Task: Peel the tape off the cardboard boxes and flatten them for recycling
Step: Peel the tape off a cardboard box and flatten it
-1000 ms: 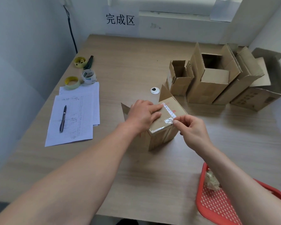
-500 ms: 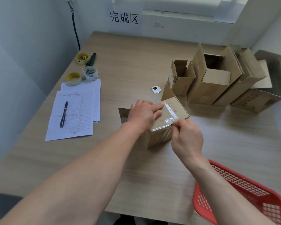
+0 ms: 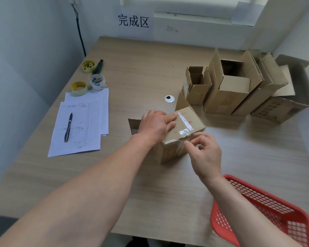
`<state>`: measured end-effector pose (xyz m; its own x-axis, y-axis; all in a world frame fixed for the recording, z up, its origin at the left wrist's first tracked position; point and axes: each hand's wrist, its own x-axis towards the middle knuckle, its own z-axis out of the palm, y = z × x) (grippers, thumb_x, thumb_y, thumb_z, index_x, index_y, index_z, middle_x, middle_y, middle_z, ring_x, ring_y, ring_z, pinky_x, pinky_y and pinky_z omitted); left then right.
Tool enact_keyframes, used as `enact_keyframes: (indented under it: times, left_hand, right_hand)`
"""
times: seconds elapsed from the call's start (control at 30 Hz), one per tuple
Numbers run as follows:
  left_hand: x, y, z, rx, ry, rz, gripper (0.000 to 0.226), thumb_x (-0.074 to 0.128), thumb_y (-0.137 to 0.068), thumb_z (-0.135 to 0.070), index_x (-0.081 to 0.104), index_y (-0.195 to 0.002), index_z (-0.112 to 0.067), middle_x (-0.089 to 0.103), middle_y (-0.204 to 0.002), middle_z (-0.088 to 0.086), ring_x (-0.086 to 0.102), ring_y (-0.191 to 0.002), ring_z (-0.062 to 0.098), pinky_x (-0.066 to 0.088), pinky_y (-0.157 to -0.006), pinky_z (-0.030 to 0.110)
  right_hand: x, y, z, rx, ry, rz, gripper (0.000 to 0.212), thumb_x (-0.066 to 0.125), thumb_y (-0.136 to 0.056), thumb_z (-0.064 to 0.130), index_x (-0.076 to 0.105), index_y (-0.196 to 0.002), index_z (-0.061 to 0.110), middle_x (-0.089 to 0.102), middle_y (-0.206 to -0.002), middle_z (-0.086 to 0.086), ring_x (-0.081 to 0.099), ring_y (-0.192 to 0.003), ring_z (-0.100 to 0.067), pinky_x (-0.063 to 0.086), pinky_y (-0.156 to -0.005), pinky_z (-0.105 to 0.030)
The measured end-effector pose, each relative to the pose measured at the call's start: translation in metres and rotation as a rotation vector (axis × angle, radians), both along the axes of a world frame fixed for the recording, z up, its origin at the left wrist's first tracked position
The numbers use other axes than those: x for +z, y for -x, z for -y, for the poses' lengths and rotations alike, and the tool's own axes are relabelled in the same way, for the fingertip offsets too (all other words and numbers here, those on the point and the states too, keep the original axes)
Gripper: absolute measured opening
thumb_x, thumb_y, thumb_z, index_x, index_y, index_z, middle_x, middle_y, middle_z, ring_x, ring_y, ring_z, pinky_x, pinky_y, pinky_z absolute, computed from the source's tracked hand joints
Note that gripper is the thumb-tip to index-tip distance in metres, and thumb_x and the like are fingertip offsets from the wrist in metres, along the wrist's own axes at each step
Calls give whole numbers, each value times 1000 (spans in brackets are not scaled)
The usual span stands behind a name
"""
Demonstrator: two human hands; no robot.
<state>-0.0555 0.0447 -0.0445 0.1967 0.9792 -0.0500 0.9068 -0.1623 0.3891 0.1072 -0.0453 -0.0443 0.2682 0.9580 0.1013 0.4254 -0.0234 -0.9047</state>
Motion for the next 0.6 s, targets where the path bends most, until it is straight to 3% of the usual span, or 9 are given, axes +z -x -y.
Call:
enact_keyframes:
  times: [0.1,0.17,0.3,0.43,0.6]
  left_hand:
    - [0,1,-1,9,4,11,40,41,-103,-51,48,-142,-47,59,-130,-7,43,-123,24,31,-94,36]
    - [0,1,-1,2,2,15,40,41,-103,-51,48,-142,-47,60,-129,-8,43,-122,24,31,-94,36]
    - [1,3,-1,-9,16,19,40,40,-103,-50,47,-143,-46,60,-128,-7,44,-122,25,31,-94,37]
    - [4,4,-6,-48,74,23,40,40,-104,-45,45,-144,-46,59,-129,-8,44,-123,24,31,-97,37]
    - [5,21,-20,-94,333,150,44,47,-103,-31,45,-145,-45,52,-146,-12,48,-133,17,37,-111,34]
  right_hand:
    - [-3,8,6,77,-104,132,32,75,-69,15,51,-51,24,67,-100,7,62,-91,-1,43,-76,-12]
    - [-4,12,9,101,-132,121,35,76,-69,19,48,-49,25,68,-99,9,64,-92,-1,44,-78,-13]
    - [-8,10,4,44,-104,-74,38,75,-70,0,50,-47,17,74,-92,6,69,-88,-7,51,-79,-29]
    - [-6,13,4,111,-29,-218,42,73,-74,-10,50,-50,16,75,-86,1,70,-81,-15,55,-76,-35]
    - [-3,17,3,168,84,-481,34,57,-75,-23,55,-79,11,72,-88,-13,74,-79,-22,56,-80,-38]
